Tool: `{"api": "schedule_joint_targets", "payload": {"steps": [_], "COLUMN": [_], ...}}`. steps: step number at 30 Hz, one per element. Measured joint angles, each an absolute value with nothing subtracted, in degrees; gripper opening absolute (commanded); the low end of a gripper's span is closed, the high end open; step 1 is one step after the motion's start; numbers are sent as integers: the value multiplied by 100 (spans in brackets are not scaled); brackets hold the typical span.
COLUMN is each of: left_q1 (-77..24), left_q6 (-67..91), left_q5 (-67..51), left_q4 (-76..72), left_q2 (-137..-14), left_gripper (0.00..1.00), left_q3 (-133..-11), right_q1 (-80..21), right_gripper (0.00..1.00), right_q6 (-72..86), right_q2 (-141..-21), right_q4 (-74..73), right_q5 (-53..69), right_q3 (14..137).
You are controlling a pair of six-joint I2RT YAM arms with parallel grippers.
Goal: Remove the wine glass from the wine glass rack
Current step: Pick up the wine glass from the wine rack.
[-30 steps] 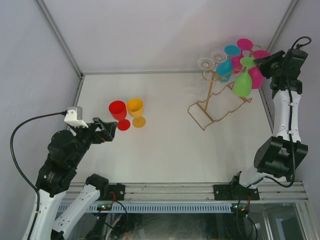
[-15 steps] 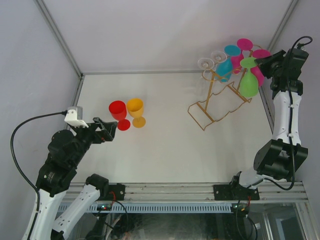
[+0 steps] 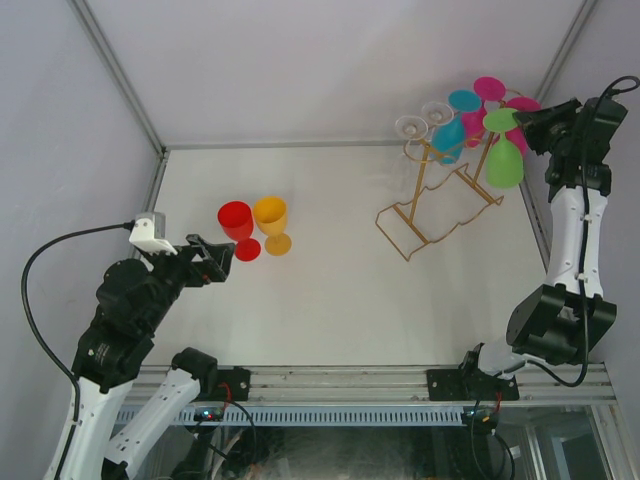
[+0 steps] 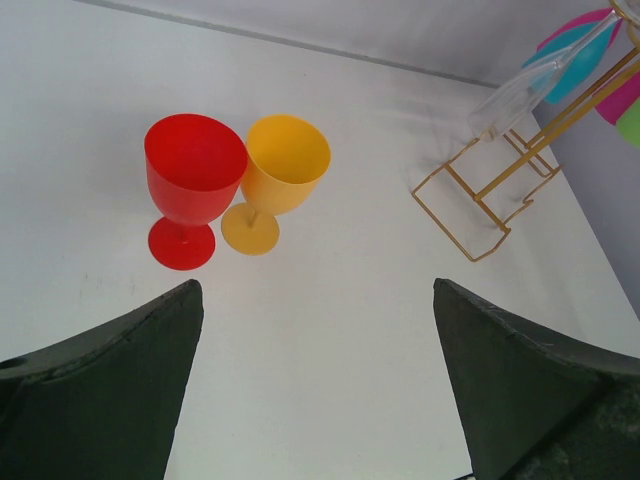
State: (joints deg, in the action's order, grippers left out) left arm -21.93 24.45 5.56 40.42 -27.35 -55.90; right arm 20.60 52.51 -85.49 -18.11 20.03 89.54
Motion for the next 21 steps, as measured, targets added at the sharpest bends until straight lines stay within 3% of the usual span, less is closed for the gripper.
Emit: {"api": "schedule_joint_targets", "payload": {"steps": [21], "left_q1": [-2193], "left_q6": [2447], "left_q5": [530], "left_q4": [4040], "left_q2": [-2735], "left_gripper": [100], "left_q3": [-5590], "right_q1": [2141], "right_gripper": [0], "right_q6": [5419], "right_q2": [-8243], "right_q4": [-1739], "right_q5": [1909], "right_q3": [8770]}}
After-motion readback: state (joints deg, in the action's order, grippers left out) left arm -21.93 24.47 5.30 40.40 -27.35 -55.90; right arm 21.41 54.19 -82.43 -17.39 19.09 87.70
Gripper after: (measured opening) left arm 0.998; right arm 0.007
